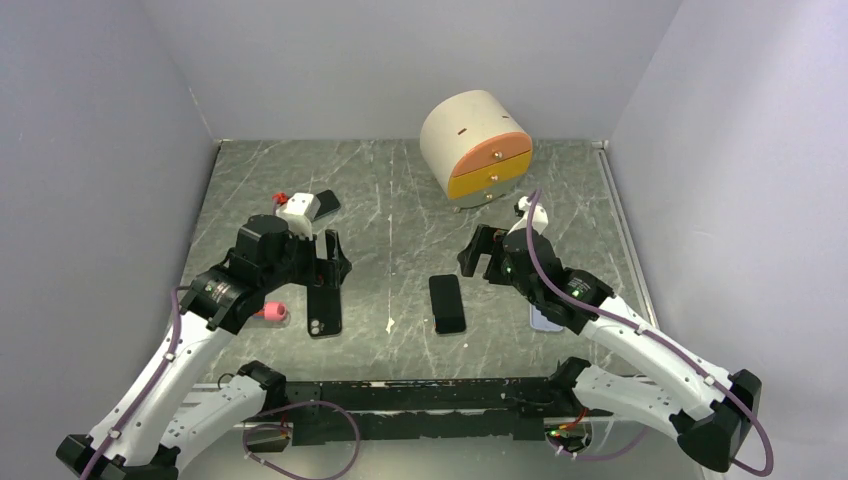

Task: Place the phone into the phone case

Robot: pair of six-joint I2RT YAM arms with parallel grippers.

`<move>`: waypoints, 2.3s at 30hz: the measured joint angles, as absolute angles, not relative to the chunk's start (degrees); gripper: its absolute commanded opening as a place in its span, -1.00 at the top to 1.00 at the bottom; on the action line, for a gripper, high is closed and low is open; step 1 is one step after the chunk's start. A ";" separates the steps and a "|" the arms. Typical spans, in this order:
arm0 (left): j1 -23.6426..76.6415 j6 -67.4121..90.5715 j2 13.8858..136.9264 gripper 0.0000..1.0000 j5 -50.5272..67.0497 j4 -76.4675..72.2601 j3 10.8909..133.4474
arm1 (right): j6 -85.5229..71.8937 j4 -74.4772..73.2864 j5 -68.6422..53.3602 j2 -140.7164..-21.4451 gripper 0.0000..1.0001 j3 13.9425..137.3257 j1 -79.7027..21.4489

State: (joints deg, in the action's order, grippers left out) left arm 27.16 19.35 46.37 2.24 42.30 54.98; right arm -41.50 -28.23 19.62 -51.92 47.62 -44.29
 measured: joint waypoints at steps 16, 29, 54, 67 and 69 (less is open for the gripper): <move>27.16 18.09 44.34 -0.88 -0.86 42.87 54.92 | -45.32 -31.94 25.76 -58.63 -0.91 48.27 -44.29; 27.16 18.09 43.33 -0.86 -2.44 43.29 54.92 | -45.60 -36.01 29.08 -72.60 -0.66 48.82 -43.59; 27.16 18.06 36.69 -0.83 -9.13 44.14 54.92 | -38.57 -23.53 13.50 -89.82 -0.96 54.08 -46.26; 27.16 18.17 33.23 -0.83 -14.22 45.04 54.92 | -39.09 -26.94 14.79 -98.74 -0.91 60.60 -46.61; 27.16 18.20 33.23 -0.83 -14.46 45.12 54.92 | -39.29 -27.31 15.35 -99.13 -0.88 60.60 -46.61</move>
State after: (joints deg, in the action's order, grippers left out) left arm 27.16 18.20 33.23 -14.46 45.12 54.92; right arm -39.29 -27.31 15.35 -99.13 60.60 -46.61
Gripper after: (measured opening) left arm 0.919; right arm 0.961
